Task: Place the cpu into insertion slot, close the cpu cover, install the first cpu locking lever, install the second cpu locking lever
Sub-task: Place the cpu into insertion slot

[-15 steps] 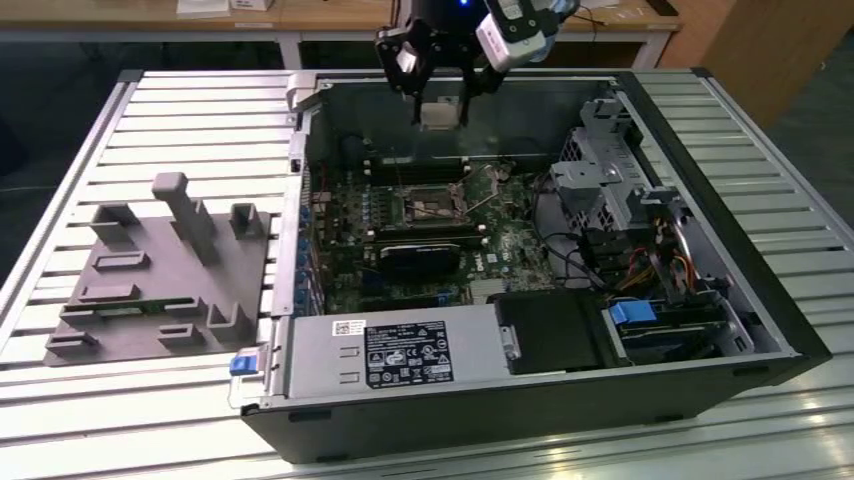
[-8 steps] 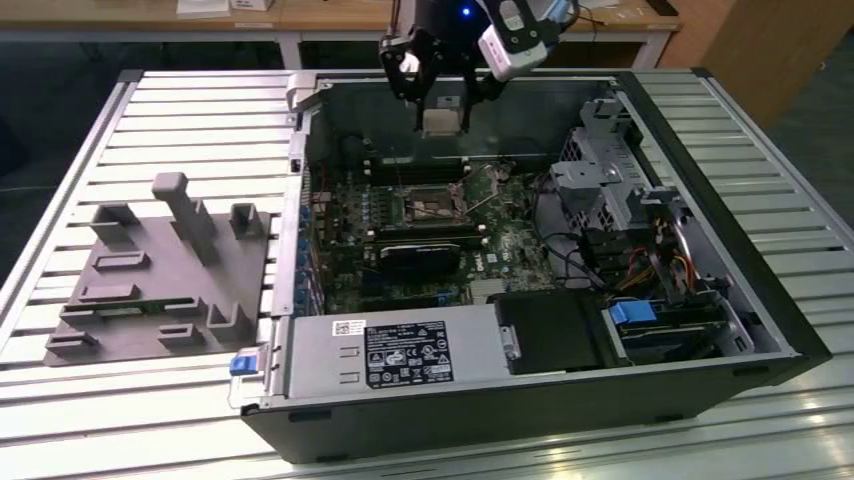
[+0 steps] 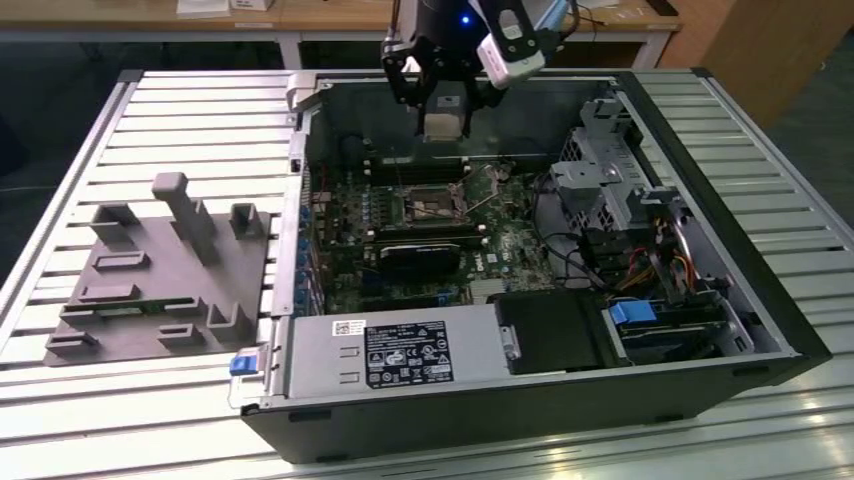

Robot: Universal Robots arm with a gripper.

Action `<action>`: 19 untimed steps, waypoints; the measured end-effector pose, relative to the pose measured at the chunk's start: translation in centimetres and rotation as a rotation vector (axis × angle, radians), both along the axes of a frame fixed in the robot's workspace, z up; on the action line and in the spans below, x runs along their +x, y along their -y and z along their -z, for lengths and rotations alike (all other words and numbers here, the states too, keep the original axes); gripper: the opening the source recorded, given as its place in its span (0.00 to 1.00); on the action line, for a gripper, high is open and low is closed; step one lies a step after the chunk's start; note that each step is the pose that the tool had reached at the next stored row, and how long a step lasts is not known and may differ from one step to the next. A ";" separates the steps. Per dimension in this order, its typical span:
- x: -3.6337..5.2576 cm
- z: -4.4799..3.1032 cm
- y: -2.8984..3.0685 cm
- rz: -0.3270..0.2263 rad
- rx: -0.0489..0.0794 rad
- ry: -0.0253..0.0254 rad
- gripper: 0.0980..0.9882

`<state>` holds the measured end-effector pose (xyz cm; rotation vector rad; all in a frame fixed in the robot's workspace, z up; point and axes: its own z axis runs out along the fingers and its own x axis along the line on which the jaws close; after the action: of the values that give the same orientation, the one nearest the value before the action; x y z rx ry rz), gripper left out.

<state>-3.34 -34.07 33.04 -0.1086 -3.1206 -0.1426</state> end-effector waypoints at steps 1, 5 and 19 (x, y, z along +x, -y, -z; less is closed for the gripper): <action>0.00 0.05 0.00 0.016 0.000 0.0000 0.49; 0.00 0.23 0.00 0.085 0.000 0.0000 0.49; 0.00 0.81 0.00 0.341 -0.001 0.0000 0.49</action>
<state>-3.35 -34.07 32.23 -0.6390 -3.0723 -0.1446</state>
